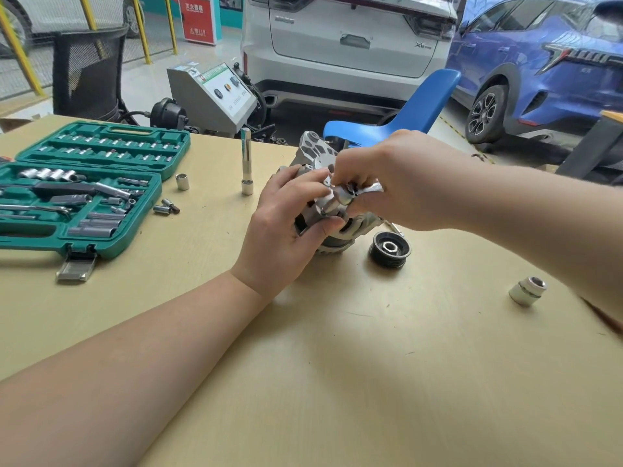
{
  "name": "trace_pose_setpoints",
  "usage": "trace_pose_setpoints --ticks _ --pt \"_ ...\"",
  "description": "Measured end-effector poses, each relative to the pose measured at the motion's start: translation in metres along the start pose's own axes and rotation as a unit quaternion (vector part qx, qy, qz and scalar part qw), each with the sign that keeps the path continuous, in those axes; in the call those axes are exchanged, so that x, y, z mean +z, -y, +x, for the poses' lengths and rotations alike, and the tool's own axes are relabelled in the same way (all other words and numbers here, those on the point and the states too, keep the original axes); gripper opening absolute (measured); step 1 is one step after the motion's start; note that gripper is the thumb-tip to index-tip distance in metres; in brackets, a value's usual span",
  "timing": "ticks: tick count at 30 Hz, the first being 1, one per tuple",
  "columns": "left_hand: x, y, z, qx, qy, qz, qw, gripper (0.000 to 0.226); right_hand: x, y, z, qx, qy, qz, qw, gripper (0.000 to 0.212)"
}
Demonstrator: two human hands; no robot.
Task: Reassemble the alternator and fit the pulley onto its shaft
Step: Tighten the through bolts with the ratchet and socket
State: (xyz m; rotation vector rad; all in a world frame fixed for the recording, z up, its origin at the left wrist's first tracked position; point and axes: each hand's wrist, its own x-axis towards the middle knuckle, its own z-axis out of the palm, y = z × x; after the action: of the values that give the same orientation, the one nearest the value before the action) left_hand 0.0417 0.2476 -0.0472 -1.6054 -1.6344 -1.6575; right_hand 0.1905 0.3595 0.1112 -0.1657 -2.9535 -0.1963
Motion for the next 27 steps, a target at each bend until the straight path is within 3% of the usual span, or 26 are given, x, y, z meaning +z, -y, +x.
trace_pose_setpoints --ticks 8,12,15,18,27 --pt "-0.002 0.005 0.000 0.018 0.002 -0.007 1.000 0.025 0.011 0.016 0.009 0.212 0.008 0.147 0.966 0.034" --pt "0.000 0.008 0.001 0.029 0.001 -0.002 1.000 0.023 0.005 0.015 0.004 0.136 0.017 0.047 0.989 0.032" --pt "0.001 0.010 0.002 0.031 0.005 -0.001 1.000 0.022 0.000 0.008 -0.003 -0.028 0.031 -0.042 0.998 0.034" --pt "0.001 0.010 0.002 0.031 0.012 -0.006 0.999 0.020 0.001 -0.001 -0.004 -0.169 -0.007 -0.076 0.983 0.021" --pt "0.000 0.009 0.002 0.035 0.003 0.002 0.999 0.025 0.012 -0.005 -0.003 -0.001 -0.032 0.104 0.994 0.028"
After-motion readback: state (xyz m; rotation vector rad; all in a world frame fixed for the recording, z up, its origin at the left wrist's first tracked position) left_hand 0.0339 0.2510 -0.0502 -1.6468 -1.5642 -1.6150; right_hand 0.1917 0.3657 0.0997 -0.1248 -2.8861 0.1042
